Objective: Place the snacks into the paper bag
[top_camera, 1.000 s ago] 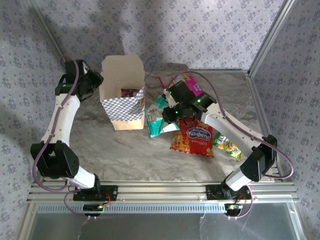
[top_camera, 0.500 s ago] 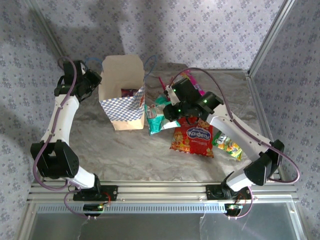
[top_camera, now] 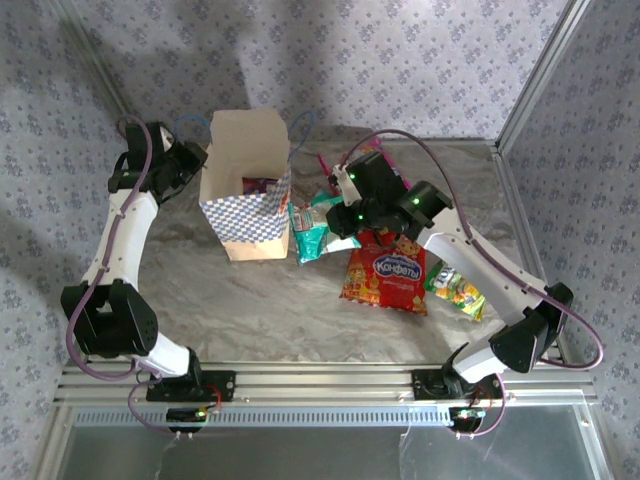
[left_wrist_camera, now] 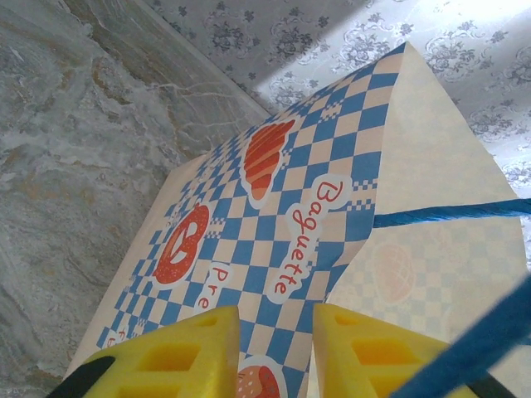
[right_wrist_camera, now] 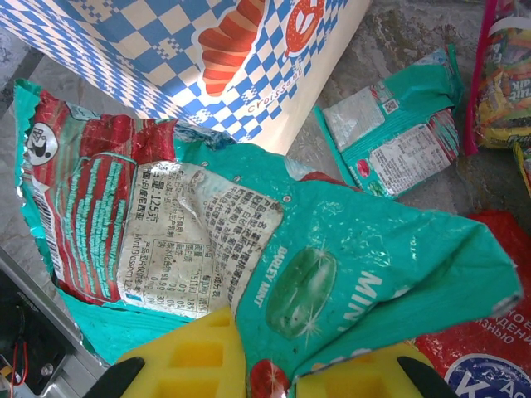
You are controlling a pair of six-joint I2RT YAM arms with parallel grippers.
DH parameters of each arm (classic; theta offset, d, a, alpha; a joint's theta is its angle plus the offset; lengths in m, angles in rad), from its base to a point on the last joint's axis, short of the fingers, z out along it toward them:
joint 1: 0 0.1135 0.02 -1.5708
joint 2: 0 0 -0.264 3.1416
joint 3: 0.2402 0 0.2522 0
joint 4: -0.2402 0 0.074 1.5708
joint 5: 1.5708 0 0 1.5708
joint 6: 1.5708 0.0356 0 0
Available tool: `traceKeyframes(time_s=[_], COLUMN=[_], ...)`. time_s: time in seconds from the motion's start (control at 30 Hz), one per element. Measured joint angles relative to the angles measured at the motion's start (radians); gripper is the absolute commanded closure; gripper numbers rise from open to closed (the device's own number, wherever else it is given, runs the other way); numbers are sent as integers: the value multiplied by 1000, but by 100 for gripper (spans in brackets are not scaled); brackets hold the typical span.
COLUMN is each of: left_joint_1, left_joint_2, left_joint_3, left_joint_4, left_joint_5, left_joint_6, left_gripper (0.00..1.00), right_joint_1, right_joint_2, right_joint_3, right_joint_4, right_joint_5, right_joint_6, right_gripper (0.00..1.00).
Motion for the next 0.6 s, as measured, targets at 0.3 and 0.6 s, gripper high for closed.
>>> traceKeyframes(time_s=[0.3,0.6], left_joint_1=[0,0], left_joint_2=[-5,-46], left_joint_3=[0,0], left_joint_4=[-7,-30], left_joint_5=[21,21], left_joint_6=[0,16], left_gripper=[67,63], right_joint_1=[0,1], right_joint_2=[0,0], right_joint_3=[26,41], right_joint_4=[1,1], right_joint_5=[1,5], right_joint_6=[-1,-8], right_gripper=[100,100])
